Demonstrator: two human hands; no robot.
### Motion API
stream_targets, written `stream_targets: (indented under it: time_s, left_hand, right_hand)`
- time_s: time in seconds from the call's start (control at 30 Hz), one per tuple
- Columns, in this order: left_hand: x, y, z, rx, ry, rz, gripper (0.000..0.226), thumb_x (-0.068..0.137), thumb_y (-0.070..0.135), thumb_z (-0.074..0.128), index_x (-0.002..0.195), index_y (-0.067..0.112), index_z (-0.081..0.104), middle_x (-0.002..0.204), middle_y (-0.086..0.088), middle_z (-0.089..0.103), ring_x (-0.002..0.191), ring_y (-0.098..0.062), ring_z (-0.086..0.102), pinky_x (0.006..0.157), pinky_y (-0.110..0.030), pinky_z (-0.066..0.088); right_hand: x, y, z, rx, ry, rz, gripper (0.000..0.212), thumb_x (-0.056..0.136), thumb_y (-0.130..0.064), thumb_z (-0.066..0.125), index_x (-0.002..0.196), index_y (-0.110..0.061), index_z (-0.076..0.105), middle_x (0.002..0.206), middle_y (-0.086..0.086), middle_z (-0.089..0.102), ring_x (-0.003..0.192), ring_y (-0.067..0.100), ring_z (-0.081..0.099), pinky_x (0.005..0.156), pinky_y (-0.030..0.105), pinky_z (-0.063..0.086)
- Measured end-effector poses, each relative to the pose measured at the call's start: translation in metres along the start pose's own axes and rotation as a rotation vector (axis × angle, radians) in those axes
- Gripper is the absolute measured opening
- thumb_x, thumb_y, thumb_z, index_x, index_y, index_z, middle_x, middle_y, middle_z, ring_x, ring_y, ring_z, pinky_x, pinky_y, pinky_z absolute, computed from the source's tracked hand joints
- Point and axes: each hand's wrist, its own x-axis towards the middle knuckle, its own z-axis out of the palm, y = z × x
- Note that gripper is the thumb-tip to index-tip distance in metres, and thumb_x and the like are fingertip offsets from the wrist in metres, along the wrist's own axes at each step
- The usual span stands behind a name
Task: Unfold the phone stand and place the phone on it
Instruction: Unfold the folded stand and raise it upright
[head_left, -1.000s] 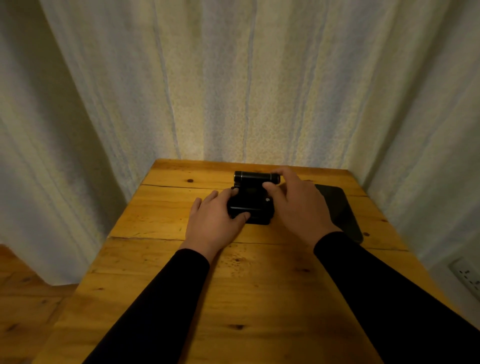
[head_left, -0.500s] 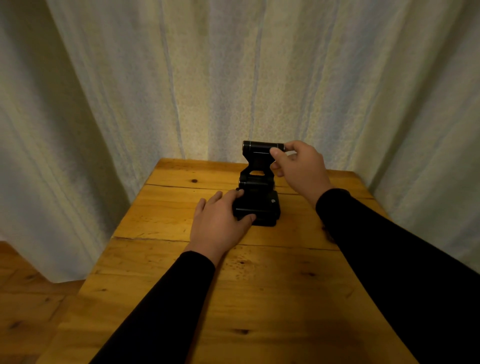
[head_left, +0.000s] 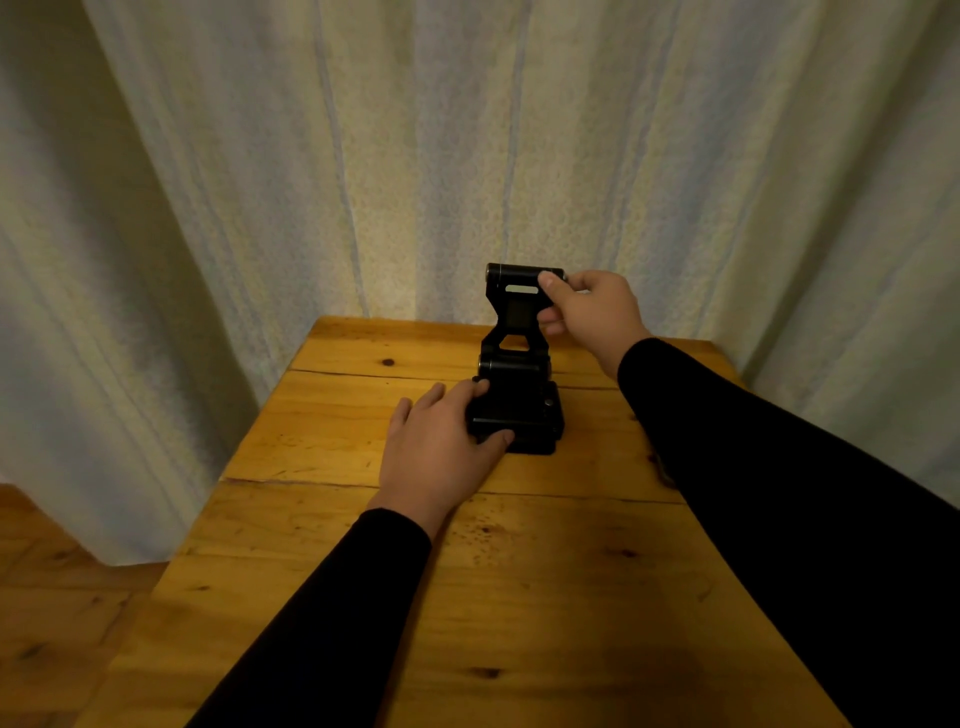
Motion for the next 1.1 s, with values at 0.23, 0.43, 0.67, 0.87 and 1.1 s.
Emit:
stream_targets:
  time_s: [0.23,0.43,0.67,0.87,1.1]
  left_hand:
    - [0.000,0.000,0.000,0.000,-0.003,-0.006,0.068,0.087,0.059,0.064,0.148,0.037,0.043,0.141,0.007,0.061,0.142,-0.020,0.043,0.123,-0.051,0.017]
    - [0.000,0.000,0.001,0.000,0.007,-0.009,0.068,0.087,0.059,0.065,0.148,0.037,0.044,0.139,0.007,0.061,0.142,-0.019,0.044,0.123,-0.052,0.018]
    - [-0.001,0.002,0.000,0.016,0.018,-0.011,0.069,0.086,0.061,0.064,0.148,0.037,0.045,0.137,0.007,0.062,0.140,-0.021,0.046,0.121,-0.051,0.022]
    - [-0.002,0.003,0.000,0.023,0.014,-0.012,0.070,0.086,0.061,0.064,0.149,0.037,0.045,0.140,0.006,0.061,0.142,-0.021,0.044,0.122,-0.051,0.020]
    - [-0.001,0.003,0.001,0.020,0.012,-0.013,0.069,0.086,0.062,0.063,0.148,0.037,0.045,0.139,0.006,0.062,0.141,-0.021,0.044,0.121,-0.051,0.021]
  right_hand:
    - [0.015,0.005,0.005,-0.009,-0.004,0.052,0.038,0.092,-0.045,0.070,0.099,-0.009,0.069,0.062,-0.003,0.076,0.056,0.011,0.074,0.057,0.023,0.057]
    - [0.015,0.006,0.009,-0.008,0.020,0.068,0.035,0.092,-0.049,0.069,0.089,-0.014,0.067,0.061,-0.002,0.076,0.056,0.010,0.074,0.059,0.026,0.058]
    - [0.004,0.008,0.010,-0.095,0.099,-0.036,0.035,0.090,-0.052,0.067,0.078,-0.019,0.066,0.062,-0.002,0.075,0.055,0.010,0.070,0.066,0.033,0.059]
    - [-0.010,0.024,0.006,-0.348,0.122,-0.143,0.024,0.084,-0.043,0.076,0.078,-0.026,0.061,0.072,-0.008,0.070,0.065,0.004,0.065,0.057,0.021,0.046]
    - [-0.027,0.038,0.004,-0.533,0.024,-0.235,0.022,0.084,-0.037,0.078,0.065,-0.028,0.070,0.067,-0.011,0.068,0.065,0.002,0.065,0.061,0.022,0.053]
